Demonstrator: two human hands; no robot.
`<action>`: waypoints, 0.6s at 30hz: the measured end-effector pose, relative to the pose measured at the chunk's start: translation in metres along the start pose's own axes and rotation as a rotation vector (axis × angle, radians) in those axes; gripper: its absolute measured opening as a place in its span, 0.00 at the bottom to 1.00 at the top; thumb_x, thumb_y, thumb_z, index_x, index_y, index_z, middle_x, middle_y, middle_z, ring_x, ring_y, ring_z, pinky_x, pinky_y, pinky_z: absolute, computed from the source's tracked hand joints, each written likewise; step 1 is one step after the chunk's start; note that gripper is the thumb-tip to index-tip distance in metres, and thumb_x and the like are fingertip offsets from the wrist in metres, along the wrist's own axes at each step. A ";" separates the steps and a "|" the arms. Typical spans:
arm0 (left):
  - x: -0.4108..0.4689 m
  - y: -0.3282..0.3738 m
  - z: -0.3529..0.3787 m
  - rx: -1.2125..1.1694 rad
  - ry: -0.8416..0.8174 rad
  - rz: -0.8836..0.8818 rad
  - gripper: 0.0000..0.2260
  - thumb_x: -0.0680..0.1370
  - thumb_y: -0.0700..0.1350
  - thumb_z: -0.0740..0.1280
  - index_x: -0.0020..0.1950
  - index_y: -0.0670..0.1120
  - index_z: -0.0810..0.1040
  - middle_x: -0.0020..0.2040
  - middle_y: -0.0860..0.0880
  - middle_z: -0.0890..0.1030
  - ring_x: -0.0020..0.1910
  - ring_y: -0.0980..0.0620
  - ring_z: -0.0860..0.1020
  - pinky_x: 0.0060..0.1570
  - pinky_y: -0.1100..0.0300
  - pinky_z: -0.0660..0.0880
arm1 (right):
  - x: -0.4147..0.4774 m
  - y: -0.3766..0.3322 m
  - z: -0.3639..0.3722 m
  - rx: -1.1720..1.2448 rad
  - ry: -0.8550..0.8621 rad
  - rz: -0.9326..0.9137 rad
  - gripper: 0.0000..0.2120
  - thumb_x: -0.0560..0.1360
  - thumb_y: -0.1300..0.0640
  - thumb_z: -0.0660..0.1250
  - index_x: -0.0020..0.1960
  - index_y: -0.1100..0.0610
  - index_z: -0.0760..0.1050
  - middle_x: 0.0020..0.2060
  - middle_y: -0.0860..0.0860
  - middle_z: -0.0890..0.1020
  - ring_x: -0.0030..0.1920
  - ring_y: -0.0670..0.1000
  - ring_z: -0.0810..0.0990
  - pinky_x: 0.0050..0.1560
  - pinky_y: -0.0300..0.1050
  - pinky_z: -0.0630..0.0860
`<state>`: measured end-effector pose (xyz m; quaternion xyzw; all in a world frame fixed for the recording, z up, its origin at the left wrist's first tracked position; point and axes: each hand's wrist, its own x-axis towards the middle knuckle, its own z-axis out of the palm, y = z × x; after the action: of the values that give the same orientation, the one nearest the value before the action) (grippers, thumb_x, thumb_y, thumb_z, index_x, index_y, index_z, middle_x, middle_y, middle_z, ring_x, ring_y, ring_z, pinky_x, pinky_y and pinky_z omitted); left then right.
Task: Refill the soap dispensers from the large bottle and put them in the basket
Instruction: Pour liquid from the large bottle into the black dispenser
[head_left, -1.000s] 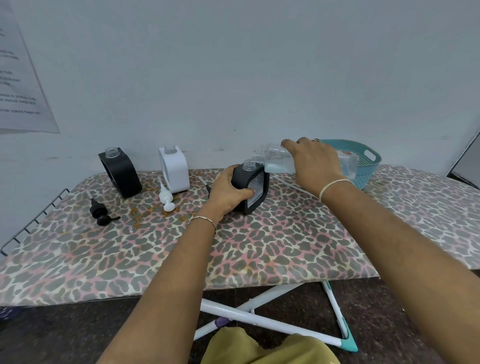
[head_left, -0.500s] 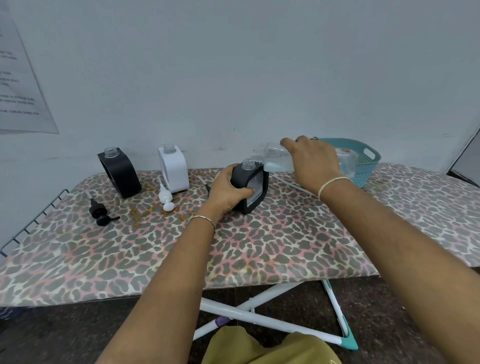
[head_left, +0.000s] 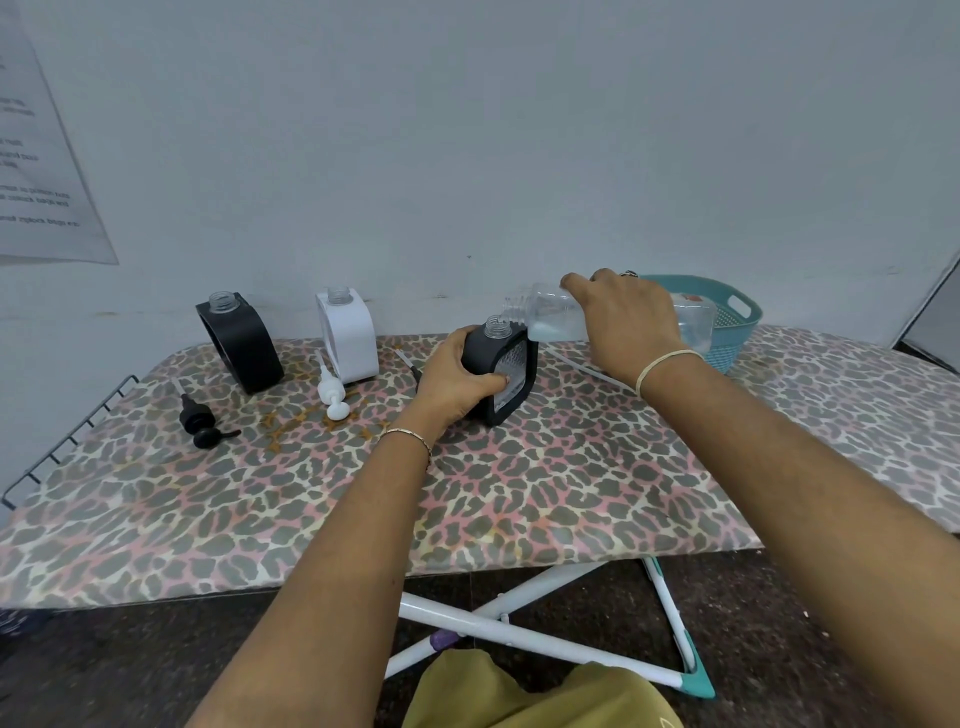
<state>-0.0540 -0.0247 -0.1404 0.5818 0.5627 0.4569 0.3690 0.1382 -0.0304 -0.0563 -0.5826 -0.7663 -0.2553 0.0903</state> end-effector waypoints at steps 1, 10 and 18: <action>0.000 0.000 0.000 0.000 -0.001 0.002 0.30 0.67 0.37 0.75 0.67 0.47 0.71 0.59 0.51 0.80 0.57 0.52 0.79 0.60 0.54 0.76 | 0.000 0.000 0.000 0.001 0.001 0.000 0.26 0.70 0.68 0.66 0.65 0.53 0.67 0.49 0.54 0.77 0.46 0.57 0.79 0.37 0.46 0.67; -0.002 0.001 0.000 -0.004 -0.004 0.013 0.28 0.67 0.37 0.75 0.66 0.48 0.72 0.58 0.51 0.80 0.56 0.52 0.79 0.61 0.54 0.76 | 0.000 0.000 -0.003 -0.003 0.009 -0.002 0.24 0.70 0.69 0.64 0.64 0.53 0.67 0.48 0.54 0.77 0.45 0.56 0.78 0.37 0.46 0.66; -0.003 0.002 0.000 -0.006 -0.008 0.015 0.28 0.68 0.36 0.75 0.66 0.48 0.72 0.59 0.50 0.80 0.57 0.52 0.79 0.61 0.54 0.75 | 0.001 0.001 -0.003 0.010 0.011 -0.009 0.25 0.70 0.69 0.64 0.64 0.53 0.67 0.47 0.54 0.77 0.45 0.57 0.78 0.37 0.46 0.66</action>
<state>-0.0532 -0.0278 -0.1387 0.5868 0.5555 0.4588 0.3696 0.1381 -0.0308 -0.0532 -0.5774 -0.7695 -0.2552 0.0963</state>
